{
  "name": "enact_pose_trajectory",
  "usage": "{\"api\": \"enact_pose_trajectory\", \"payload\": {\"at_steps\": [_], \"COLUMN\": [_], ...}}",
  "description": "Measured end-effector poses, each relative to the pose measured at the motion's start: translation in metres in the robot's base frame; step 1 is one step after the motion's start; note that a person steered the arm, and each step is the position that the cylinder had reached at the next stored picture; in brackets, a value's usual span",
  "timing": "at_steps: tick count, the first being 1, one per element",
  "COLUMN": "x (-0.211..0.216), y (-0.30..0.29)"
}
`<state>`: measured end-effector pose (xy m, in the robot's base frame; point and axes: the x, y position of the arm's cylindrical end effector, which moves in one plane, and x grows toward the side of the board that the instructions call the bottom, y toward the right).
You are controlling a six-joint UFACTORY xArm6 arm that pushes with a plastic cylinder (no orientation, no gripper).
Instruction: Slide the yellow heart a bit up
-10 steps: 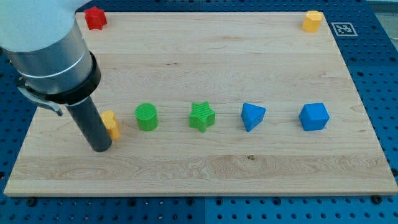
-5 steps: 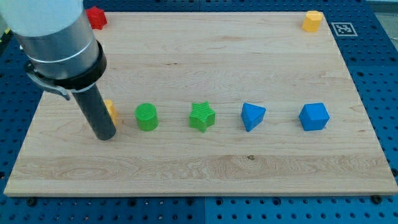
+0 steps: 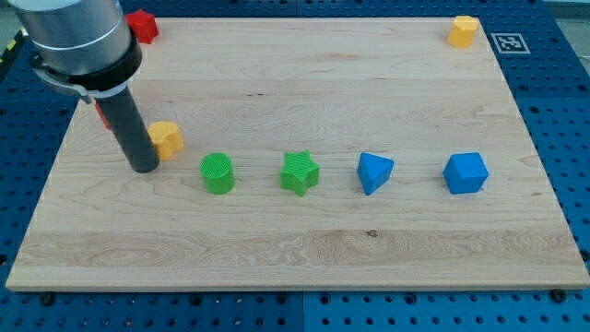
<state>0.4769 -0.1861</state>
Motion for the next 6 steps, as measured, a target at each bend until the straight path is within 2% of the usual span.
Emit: {"api": "enact_pose_trajectory", "payload": {"at_steps": [2,6], "x": [-0.023,-0.101], "y": [0.016,0.128]}}
